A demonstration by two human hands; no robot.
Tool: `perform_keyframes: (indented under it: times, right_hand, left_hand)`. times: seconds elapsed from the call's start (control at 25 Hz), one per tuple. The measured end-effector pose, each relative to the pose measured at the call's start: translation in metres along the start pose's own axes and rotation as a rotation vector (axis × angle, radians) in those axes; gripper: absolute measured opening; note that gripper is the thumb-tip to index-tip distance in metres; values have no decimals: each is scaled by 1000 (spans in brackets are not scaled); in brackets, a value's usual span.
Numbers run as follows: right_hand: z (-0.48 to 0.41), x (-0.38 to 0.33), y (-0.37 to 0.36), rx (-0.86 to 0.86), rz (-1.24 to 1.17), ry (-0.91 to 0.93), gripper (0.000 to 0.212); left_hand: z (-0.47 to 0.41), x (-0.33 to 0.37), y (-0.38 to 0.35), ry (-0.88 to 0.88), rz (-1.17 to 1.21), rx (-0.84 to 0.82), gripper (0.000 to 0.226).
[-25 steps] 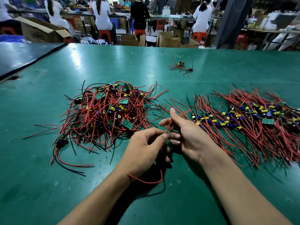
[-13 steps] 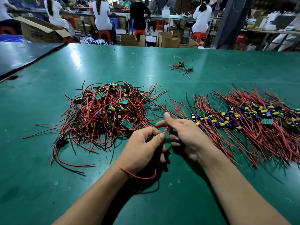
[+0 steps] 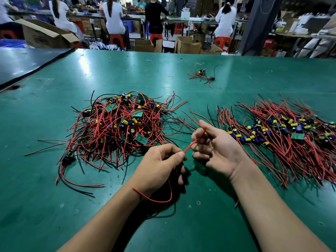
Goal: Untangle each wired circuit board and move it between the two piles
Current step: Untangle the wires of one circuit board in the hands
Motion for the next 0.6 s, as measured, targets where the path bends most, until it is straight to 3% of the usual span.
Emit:
perform_keyframes:
  times: [0.12,0.28,0.44,0.6]
  right_hand:
    - [-4,9,-4,32,182,114,54]
    - [-1,24,-7,-94,465,140,36]
    - [-6,25,-2,16,520,208,38]
    - [-11,18,3,124,377,379,28]
  left_hand:
    - [-1,0,0,19,72,22,17]
    - [-3,0,2,8,129,49,19]
    - [-2,1,5,38,180,11,18]
    - [0,2,5,52,148,-72,17]
Point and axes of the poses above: each hand's wrist, its own z-axis away from the middle knuckle, its own y-axis out of the back of the hand, x = y × z, the point moved 1 cm from there along -z, towards the middle knuckle, and after that the axes turned 3 degrees about -z, right-handed, at the moved point
